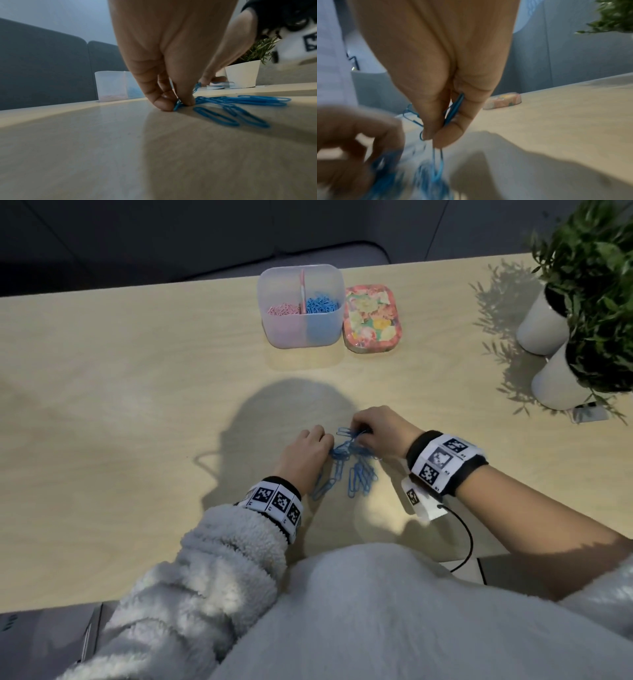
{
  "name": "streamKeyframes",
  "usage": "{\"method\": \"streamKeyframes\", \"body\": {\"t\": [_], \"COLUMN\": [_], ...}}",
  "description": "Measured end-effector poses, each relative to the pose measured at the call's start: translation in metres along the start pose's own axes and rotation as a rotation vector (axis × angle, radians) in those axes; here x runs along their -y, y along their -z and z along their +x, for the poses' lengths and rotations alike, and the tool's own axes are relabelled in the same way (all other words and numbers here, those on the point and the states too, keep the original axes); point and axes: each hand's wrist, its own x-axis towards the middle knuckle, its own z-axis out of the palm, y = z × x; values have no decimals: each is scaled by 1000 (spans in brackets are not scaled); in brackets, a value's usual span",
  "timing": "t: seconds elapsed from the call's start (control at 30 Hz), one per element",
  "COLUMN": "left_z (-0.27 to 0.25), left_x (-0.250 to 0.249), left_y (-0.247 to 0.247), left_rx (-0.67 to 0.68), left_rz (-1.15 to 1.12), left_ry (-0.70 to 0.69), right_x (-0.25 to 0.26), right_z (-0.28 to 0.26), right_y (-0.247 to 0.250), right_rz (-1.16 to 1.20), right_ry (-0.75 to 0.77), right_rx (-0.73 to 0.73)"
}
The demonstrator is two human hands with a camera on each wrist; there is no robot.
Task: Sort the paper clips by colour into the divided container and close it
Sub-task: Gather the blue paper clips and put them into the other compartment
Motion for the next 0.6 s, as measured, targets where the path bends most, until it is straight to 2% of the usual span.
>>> {"method": "streamKeyframes", "body": {"t": [0.2,0.3,0.37,0.43,0.53,0.6], "left_z": [5,7,8,9,10,11], "left_x": [4,6,7,8,9,11], "left_y": [6,8,11,13,15,17], "left_rx": [22,50,51,62,61,56], "left_rz": [-3,-52,-155,-220,-267,-306], "left_ry": [42,76,102,119,128,149], "right_x": [15,20,24,32,45,52], "right_z": [36,76,106,131,161,172], "right_y": [76,105,119,130,138,138], "right_rz": [293,376,416,465,472,377], "right_ry": [-52,-80,-156,-211,-269,-328], "right_rx": [-99,-244,-384,-459,-505,-502]}}
